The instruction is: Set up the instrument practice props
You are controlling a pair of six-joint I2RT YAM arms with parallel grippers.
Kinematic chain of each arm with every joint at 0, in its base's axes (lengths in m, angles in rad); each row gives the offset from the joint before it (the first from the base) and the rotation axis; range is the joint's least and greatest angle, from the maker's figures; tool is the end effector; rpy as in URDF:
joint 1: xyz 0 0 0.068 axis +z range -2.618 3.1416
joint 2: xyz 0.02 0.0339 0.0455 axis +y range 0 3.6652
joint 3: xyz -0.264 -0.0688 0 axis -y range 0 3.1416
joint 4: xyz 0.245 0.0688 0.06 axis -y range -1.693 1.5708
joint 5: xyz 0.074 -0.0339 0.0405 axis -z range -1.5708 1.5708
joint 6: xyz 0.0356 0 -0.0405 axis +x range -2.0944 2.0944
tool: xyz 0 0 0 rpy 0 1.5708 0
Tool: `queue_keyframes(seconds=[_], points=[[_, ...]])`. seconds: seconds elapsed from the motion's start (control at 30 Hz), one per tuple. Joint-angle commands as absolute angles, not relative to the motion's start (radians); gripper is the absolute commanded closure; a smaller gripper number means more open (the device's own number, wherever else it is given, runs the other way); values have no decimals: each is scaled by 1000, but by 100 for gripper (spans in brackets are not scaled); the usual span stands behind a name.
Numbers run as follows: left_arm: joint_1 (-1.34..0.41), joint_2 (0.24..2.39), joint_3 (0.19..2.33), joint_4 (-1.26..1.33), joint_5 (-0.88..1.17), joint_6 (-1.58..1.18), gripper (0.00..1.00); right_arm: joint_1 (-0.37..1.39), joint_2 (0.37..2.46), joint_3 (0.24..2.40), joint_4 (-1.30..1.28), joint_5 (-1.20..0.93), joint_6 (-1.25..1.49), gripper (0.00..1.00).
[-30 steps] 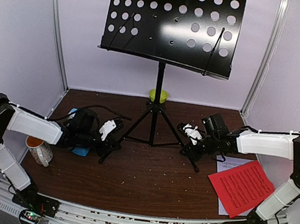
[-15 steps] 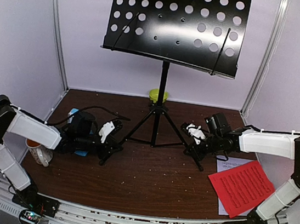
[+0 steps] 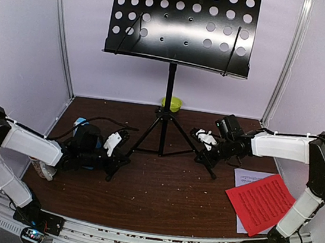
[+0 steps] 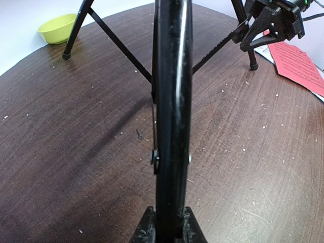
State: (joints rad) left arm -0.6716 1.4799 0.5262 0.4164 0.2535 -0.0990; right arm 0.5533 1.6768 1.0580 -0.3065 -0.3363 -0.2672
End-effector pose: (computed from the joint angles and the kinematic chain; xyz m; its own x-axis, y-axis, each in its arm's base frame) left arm 0.2136 -0.1812 0.1558 -0.4749 0.2553 -0.8422 0.7276 0.6522 -0.2126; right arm 0.2891 0.1924 0.1968 -0.4799 -0.5894 -0.6498 -0.8208 0.5632 0.0954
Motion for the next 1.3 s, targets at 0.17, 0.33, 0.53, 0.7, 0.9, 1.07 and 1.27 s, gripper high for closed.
queue_keyframes(seconds=[0.17, 0.33, 0.53, 0.7, 0.9, 1.07, 1.27], points=[[-678, 1501, 492, 255, 159, -221, 100, 453, 1591, 927, -372, -99, -17, 100], [-678, 1538, 486, 279, 184, -228, 100, 457, 1575, 897, -366, -81, 2, 100], [-718, 1517, 496, 256, 201, -197, 100, 457, 1588, 923, -381, -42, -3, 99], [-728, 1508, 488, 260, 195, -214, 100, 457, 1599, 950, -384, -46, -1, 95], [-751, 1494, 492, 247, 180, -215, 100, 460, 1593, 971, -395, -50, 2, 90], [-752, 1477, 492, 250, 168, -238, 86, 473, 1569, 992, -415, -72, 17, 71], [-752, 1447, 503, 248, 131, -273, 56, 480, 1516, 1018, -442, -99, 60, 43]])
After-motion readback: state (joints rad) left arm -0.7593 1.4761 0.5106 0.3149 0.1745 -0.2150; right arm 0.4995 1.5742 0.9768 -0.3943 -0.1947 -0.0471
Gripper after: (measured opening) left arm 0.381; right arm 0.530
